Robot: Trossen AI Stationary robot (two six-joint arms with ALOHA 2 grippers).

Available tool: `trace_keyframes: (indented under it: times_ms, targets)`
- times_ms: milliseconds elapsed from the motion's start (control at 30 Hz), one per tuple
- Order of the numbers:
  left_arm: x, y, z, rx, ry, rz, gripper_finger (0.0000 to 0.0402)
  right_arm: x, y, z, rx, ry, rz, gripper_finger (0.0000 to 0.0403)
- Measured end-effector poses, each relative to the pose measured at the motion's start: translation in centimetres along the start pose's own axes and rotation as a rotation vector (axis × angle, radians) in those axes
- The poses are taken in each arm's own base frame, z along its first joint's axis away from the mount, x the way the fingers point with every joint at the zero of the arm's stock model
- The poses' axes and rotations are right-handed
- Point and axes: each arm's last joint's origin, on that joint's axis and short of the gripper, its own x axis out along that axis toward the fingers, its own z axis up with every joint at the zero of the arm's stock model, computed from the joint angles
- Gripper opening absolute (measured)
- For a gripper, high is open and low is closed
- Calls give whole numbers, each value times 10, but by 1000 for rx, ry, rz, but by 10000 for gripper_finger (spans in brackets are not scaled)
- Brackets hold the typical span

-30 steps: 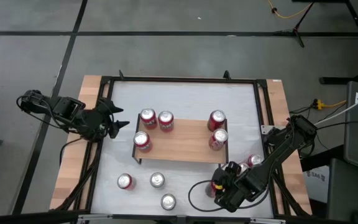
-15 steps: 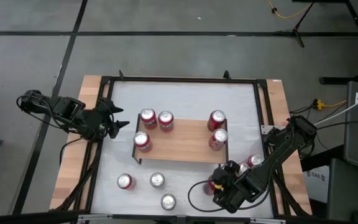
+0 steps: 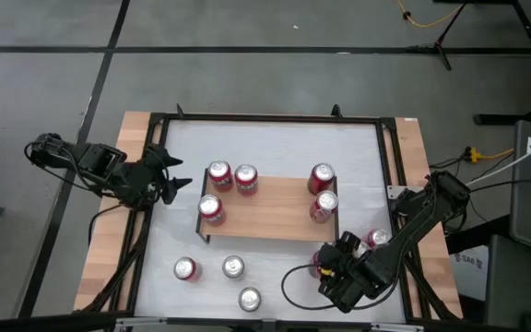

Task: Place canned beverage on shelf
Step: Put the red black soda can on the shelf

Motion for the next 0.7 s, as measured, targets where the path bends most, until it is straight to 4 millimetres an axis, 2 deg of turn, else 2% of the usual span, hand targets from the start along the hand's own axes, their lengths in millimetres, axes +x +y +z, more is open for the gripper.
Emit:
trace_keyframes:
  times_ms: [700]
  targets:
    - [0, 0, 0, 0, 0, 0, 328, 1, 0, -2, -5, 60, 10, 298]
